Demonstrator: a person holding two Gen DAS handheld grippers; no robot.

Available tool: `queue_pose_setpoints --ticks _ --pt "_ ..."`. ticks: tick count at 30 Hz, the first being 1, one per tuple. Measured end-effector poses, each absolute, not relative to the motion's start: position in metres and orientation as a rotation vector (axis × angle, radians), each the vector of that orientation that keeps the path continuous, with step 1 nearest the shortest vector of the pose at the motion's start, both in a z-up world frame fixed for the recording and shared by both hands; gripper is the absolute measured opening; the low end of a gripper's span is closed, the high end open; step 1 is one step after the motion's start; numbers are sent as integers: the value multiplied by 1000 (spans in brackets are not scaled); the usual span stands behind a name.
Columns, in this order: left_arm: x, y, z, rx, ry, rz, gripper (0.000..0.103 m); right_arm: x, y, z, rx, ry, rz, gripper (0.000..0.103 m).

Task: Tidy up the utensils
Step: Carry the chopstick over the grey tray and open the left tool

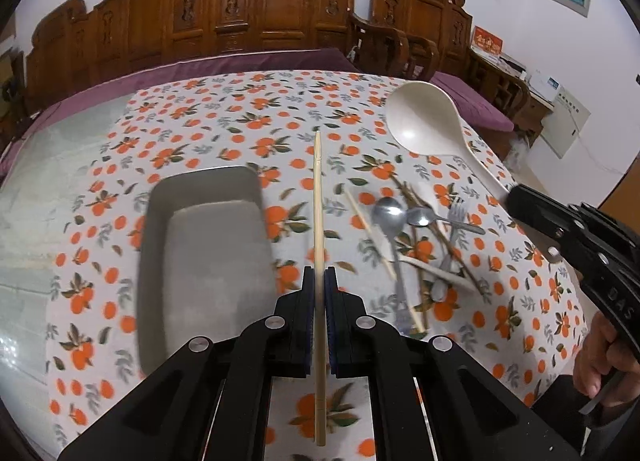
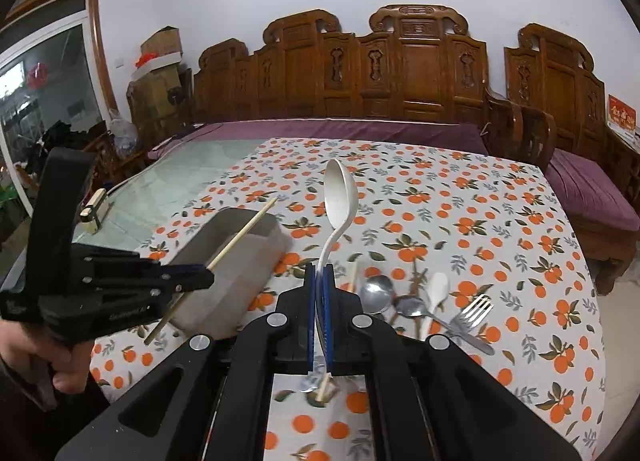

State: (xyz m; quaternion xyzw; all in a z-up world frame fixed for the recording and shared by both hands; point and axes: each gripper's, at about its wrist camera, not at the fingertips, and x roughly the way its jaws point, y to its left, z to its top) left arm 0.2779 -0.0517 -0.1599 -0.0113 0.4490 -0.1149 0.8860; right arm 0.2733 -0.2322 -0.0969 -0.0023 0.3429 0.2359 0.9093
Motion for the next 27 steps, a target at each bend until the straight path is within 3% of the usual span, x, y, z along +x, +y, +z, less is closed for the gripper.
queue_pose_setpoints --ticks 25,27 --pt "323 39 -227 -120 1018 -190 5 298 -145 -121 -7 767 529 4" --pt "322 43 -227 -136 1024 -184 14 297 -141 -123 -9 775 530 4"
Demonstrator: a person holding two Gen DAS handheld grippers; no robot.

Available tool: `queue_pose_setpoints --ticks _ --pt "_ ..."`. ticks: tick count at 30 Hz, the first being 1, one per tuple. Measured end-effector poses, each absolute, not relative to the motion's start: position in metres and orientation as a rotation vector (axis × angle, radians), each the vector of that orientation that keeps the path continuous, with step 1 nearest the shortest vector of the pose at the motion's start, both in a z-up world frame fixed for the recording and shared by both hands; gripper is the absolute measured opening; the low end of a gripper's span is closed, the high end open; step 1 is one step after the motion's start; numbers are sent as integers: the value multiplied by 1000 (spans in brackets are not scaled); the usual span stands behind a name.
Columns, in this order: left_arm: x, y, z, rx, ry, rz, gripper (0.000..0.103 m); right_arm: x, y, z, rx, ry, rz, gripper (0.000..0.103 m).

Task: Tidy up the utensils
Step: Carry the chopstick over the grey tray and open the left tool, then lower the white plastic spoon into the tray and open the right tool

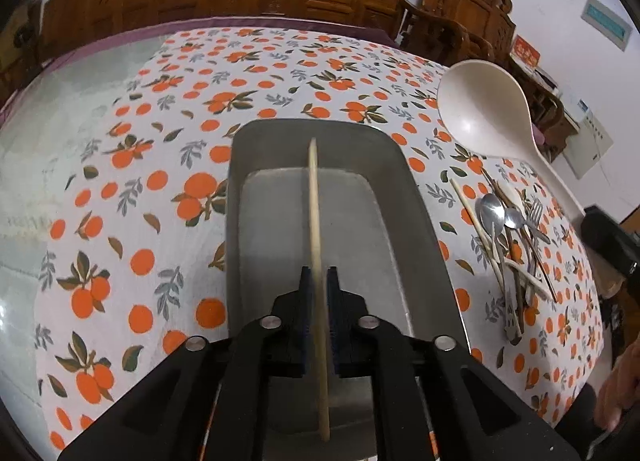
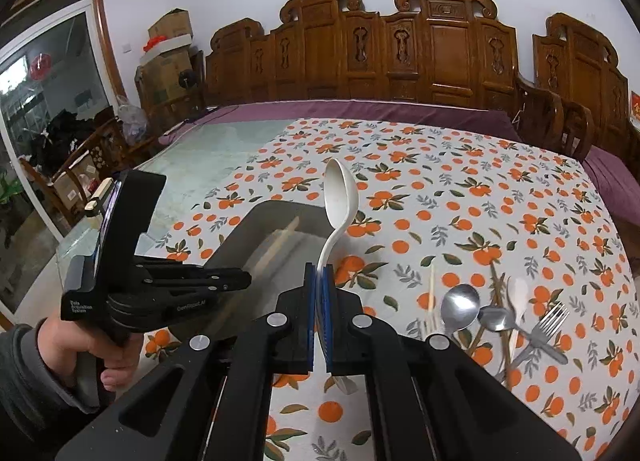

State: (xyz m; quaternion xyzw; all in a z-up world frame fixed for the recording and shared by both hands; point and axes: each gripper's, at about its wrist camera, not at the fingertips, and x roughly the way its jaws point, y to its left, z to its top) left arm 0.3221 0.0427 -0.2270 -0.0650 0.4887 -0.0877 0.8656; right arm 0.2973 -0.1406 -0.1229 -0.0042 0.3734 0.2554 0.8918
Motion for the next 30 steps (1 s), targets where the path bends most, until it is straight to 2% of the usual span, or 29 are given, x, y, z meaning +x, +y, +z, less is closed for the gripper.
queue_pose_setpoints --ticks 3,12,26,30 --pt "317 44 -214 -121 978 -177 27 297 -136 -127 3 798 543 4" --pt "299 56 -180 -30 868 -128 33 293 -104 -136 2 833 580 4" --pt "301 106 -164 -88 830 -42 33 321 -52 -175 38 950 597 4" --pt "300 106 -164 -88 831 -43 33 322 -48 -182 62 963 634 8"
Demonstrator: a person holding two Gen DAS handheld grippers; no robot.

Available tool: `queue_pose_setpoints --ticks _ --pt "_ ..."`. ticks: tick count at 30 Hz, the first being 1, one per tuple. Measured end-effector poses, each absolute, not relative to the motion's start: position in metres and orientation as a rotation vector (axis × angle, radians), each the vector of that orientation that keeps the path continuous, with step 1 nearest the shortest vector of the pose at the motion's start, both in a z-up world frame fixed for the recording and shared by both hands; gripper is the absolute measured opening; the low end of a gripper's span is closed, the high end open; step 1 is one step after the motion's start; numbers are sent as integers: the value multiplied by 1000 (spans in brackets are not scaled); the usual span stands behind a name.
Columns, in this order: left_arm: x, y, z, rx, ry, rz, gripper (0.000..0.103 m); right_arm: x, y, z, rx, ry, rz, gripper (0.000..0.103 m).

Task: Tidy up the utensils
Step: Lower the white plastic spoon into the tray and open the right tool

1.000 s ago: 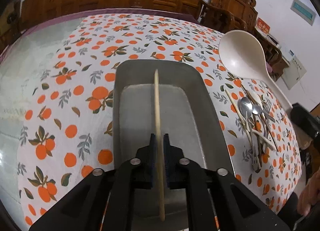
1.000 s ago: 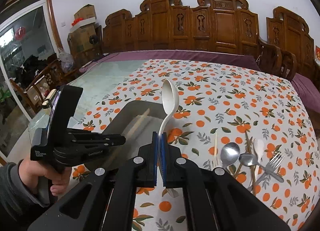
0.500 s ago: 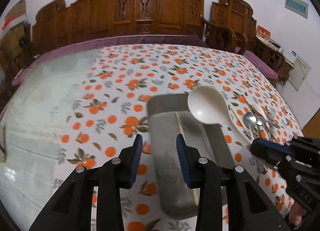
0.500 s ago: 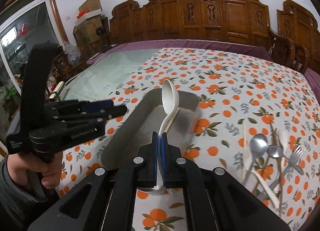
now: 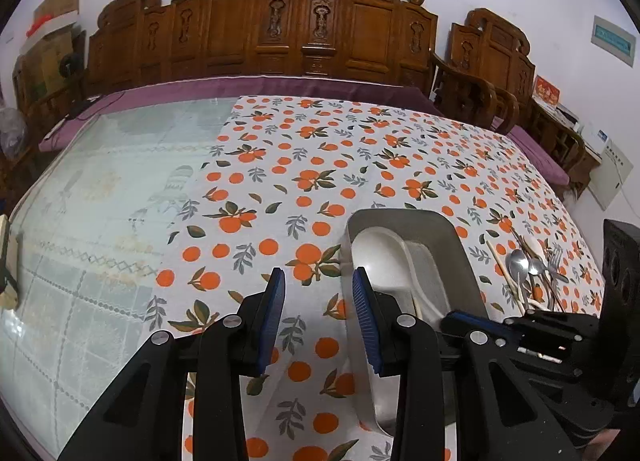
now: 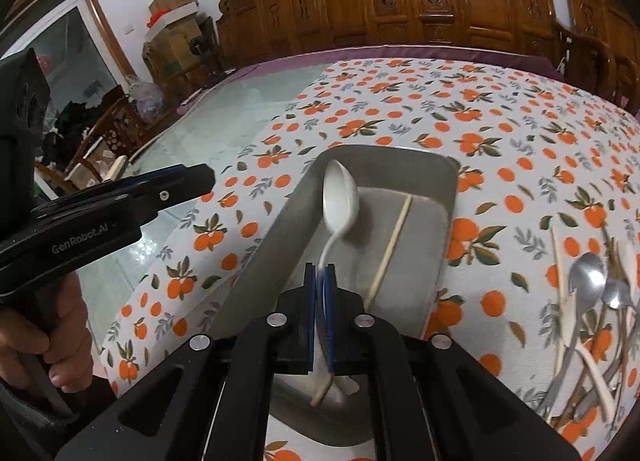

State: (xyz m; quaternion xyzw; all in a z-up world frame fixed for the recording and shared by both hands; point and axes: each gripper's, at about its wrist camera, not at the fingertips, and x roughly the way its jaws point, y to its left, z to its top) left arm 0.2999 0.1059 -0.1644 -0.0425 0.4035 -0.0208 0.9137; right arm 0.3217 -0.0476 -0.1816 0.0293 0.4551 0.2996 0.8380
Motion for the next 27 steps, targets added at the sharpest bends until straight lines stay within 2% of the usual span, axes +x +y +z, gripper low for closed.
queue_pose_setpoints --ticks 6,16,18,20,27 --pt "298 94 -165 -81 834 -66 33 315 -61 -172 57 932 652 8" --pt "289 46 -159 -49 811 -127 33 295 -147 -138 -37 832 585 8" --pt "287 32 -159 -39 809 -149 39 291 -170 -135 -57 819 560 18" --pt "286 19 -159 -38 813 -175 44 290 -186 -137 -67 815 539 18" --pt "276 -34 -156 11 795 -259 45 295 -236 -153 -86 818 462 18"
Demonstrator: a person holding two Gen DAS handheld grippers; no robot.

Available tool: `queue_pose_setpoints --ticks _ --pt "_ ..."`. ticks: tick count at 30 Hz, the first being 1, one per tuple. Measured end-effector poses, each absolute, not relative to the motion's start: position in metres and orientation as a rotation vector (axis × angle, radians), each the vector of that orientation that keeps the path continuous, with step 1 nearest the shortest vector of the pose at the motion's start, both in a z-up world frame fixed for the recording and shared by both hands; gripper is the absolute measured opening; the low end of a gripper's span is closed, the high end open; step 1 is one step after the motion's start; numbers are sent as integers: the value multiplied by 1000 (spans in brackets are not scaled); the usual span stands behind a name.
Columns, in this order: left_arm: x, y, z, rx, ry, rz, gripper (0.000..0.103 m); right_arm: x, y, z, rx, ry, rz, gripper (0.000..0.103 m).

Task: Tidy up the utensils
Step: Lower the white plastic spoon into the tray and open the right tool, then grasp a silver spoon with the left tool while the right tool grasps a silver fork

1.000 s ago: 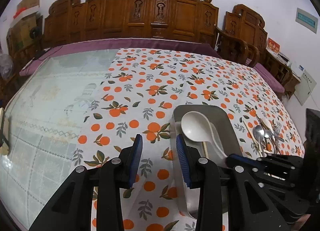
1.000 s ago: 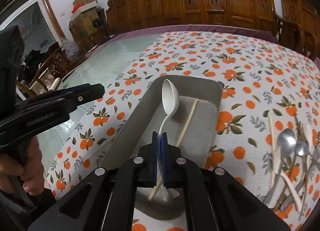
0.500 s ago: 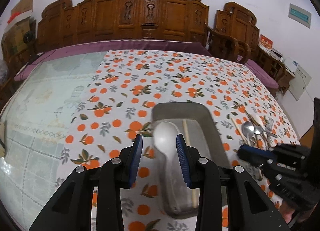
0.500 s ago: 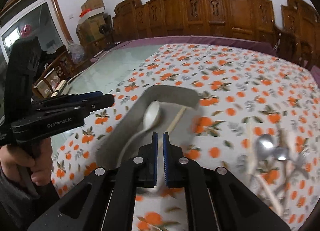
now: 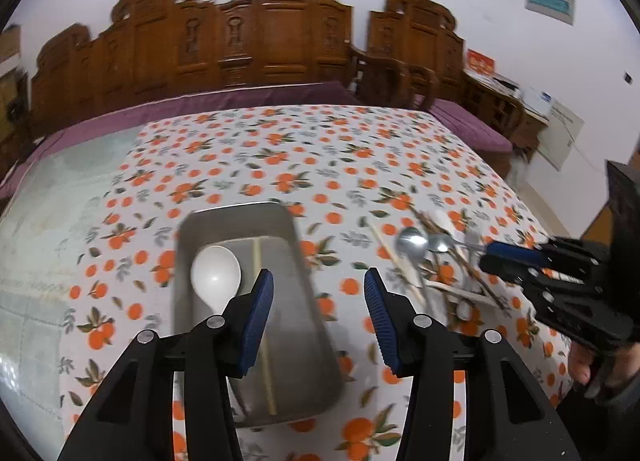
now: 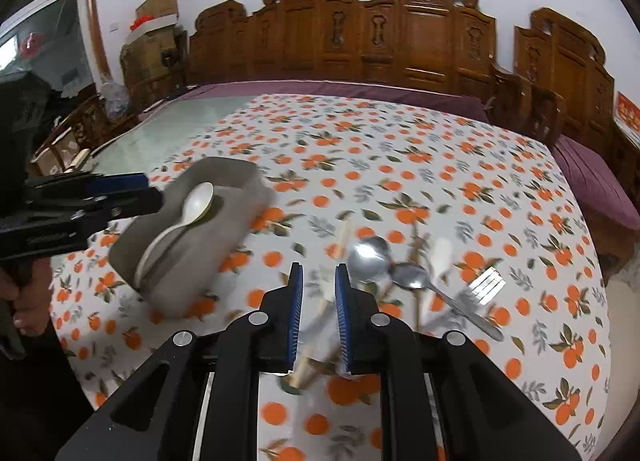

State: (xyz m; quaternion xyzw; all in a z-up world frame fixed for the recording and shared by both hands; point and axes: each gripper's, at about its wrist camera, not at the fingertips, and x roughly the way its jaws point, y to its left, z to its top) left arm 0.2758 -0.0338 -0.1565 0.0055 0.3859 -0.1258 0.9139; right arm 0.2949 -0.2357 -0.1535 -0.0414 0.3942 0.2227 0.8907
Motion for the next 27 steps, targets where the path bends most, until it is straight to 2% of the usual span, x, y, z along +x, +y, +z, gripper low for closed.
queue_pose_setpoints --ticks 13,27 --pt "267 -85 -182 70 855 -325 45 312 -285 -190 -1 864 428 18" --pt "303 -125 -238 82 1002 -370 45 335 -299 -210 -1 907 411 18"
